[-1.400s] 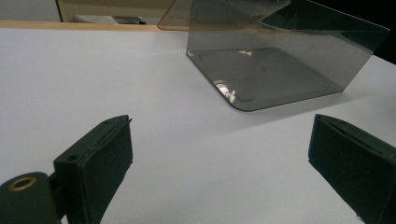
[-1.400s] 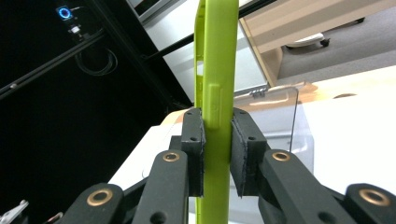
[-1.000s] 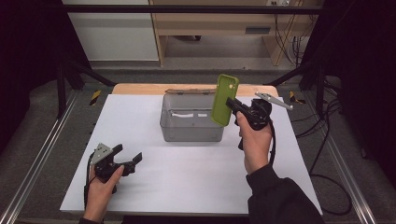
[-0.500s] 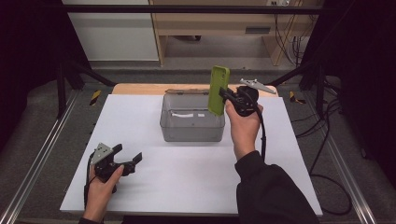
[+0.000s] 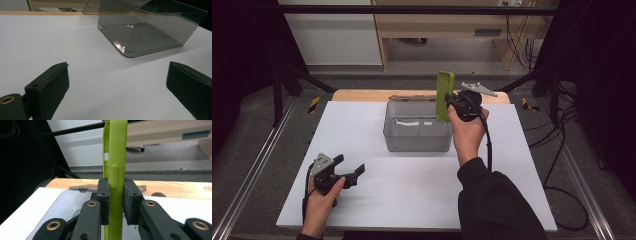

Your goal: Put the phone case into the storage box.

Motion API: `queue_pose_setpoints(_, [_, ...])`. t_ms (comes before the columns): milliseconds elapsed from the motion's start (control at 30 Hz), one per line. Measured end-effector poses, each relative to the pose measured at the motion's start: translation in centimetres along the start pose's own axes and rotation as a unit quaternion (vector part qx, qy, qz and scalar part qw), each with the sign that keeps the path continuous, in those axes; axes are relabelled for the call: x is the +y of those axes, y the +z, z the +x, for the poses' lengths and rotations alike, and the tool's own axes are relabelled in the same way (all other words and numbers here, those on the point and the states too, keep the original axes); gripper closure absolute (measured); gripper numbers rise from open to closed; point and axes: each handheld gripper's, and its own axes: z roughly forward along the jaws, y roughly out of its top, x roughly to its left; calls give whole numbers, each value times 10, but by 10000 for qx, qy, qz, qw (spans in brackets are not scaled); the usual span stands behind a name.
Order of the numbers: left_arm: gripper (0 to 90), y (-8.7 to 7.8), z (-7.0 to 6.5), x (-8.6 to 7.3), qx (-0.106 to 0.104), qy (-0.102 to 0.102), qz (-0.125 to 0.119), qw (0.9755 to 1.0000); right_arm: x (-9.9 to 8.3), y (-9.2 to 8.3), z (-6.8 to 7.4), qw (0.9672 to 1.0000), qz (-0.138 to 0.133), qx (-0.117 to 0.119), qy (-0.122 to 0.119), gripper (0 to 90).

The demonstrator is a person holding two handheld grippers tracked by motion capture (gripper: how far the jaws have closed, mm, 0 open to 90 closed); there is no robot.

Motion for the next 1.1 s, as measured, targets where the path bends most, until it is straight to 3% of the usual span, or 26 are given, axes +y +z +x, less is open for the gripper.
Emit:
queue_pose_setpoints(433, [42, 1, -1, 0, -6, 39, 43, 10000, -5, 7, 6, 9990, 69, -337, -273, 773])
queue_pose_setpoints(1100, [42, 2, -2, -1, -55, 70, 83, 9999, -9, 15, 8, 9975, 222, -525, -428, 773])
